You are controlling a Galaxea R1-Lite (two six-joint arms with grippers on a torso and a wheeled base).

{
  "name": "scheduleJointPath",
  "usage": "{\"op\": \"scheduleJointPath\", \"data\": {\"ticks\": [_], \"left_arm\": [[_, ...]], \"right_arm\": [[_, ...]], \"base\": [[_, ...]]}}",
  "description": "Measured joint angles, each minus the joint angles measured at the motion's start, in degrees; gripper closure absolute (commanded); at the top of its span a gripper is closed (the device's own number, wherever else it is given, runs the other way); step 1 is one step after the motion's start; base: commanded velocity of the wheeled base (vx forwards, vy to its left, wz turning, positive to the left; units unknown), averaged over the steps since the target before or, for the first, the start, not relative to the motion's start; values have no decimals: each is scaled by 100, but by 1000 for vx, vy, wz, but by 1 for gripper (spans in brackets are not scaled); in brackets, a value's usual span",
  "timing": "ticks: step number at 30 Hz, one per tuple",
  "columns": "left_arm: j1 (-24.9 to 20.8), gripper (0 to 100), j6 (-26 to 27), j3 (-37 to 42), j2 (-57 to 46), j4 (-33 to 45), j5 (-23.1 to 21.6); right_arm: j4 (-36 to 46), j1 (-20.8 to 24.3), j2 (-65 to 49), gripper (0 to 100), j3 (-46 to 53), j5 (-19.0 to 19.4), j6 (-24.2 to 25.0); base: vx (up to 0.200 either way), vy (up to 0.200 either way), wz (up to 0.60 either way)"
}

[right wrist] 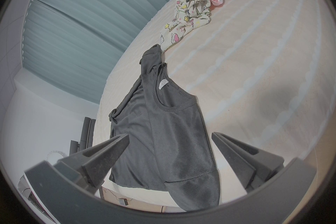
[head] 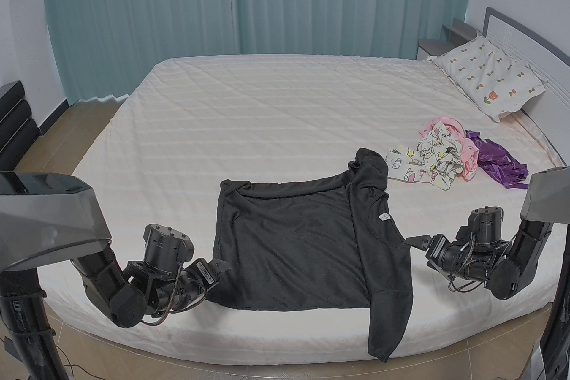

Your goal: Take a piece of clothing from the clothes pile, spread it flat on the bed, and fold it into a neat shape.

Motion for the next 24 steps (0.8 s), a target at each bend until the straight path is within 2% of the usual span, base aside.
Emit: {"op": "scheduleJointPath", "data": {"ticks": [7,13,14,18,24], "left_arm": [[-157,0,258,-194,499,-44,494],[-240,0,316,-383,790,-27,589],[-245,100,382,-391,818,-16,589],[-271,100,778,-391,925,-7,652],[-293,100,811,-345,1034,6,896]], "right_arm": [[-154,40,162,0,34,-15,-4],[-162,40,195,0,10,-1,0],[-165,40,197,0,4,0,0],[-162,44,212,0,0,-6,-4],[-121,93,313,0,48,-34,-90]], "base": [[0,0,0],[0,0,0],[0,0,0],[0,0,0],[0,0,0]]}}
